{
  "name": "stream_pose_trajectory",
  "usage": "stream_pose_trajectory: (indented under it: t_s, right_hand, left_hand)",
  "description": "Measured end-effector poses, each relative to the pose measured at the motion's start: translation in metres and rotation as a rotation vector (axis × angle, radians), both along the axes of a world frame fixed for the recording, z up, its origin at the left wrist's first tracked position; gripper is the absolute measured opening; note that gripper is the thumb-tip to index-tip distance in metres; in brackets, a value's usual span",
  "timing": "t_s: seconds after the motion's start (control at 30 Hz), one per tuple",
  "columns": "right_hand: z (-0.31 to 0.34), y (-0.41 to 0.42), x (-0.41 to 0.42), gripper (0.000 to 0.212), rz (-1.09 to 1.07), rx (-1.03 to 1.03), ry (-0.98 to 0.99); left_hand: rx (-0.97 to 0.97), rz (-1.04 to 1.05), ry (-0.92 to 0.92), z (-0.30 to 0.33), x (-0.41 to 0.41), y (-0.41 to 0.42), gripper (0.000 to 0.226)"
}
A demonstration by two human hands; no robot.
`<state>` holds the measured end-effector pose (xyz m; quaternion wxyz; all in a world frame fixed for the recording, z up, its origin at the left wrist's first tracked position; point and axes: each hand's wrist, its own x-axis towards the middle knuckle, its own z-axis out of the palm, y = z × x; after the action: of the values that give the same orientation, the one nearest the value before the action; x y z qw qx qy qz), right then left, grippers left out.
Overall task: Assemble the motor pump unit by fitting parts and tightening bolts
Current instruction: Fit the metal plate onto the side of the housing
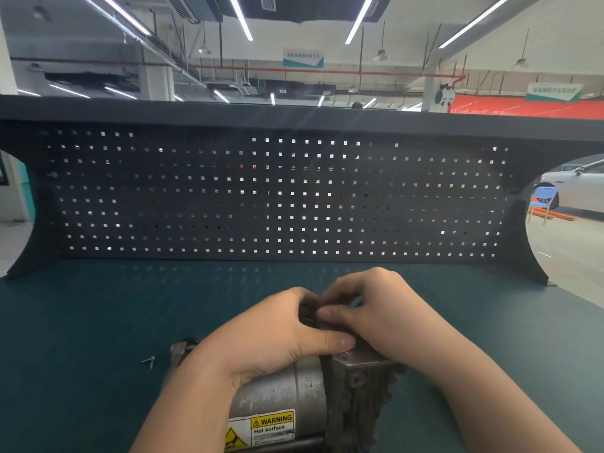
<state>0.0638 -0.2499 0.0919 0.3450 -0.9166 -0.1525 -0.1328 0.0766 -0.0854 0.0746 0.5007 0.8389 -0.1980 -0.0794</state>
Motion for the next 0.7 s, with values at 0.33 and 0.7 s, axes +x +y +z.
stream_pose_trajectory:
  t_s: [0.33,0.7]
  right_hand:
    - [0.018,-0.024,-0.024,0.015,0.175,0.102,0.023]
    - [0.019,-0.022,-0.038,0.020,0.239,-0.023,0.045]
  left_hand:
    - [0.050,0.001,-0.032,0.001,-0.002,0.002,0.051]
    - [0.081,0.019,-0.082,-0.001,0.000,0.001,0.045]
